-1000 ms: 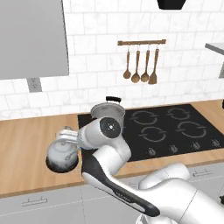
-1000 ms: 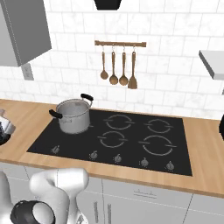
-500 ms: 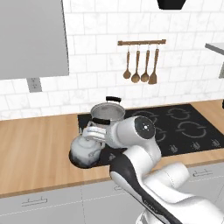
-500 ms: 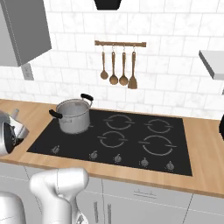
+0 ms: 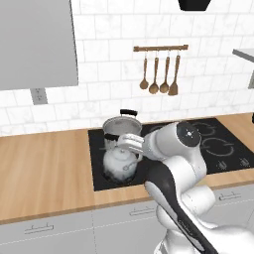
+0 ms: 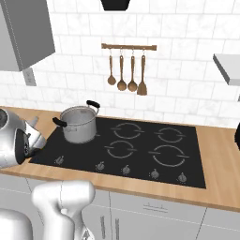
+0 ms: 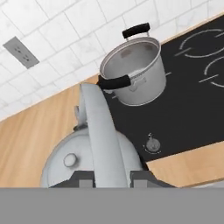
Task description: Pick the kettle from the counter and place it on a stove burner. Then turn the burner on.
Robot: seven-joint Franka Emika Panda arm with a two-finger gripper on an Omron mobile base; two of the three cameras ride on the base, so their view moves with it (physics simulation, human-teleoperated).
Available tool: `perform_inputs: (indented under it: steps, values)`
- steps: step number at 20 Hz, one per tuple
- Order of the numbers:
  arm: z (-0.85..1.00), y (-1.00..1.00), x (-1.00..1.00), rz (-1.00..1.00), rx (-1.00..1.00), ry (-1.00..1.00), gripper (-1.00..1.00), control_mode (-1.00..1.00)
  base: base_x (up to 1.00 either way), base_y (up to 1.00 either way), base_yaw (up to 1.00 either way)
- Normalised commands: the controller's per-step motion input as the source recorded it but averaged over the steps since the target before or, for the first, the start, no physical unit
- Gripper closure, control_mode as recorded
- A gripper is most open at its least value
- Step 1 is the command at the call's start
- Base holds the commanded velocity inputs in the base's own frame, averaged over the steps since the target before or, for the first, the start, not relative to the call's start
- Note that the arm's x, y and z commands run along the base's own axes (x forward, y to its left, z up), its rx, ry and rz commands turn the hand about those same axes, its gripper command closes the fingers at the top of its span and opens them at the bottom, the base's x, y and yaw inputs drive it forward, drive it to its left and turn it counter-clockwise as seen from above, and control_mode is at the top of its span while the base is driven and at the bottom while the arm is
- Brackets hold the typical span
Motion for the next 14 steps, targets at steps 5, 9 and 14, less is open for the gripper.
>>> perform_inputs:
  steps: [5,9,14]
  values:
    - [0.01,-0.73,0.0,-0.13,0.0,0.0,1.0,-1.0,0.0,0.0,0.0]
    - [0.0,-0.78,0.0,-0.13,0.0,0.0,1.0,-1.0,0.0,0.0,0.0]
    - [0.0,-0.81,0.0,-0.13,0.0,0.0,1.0,-1.0,0.0,0.0,0.0]
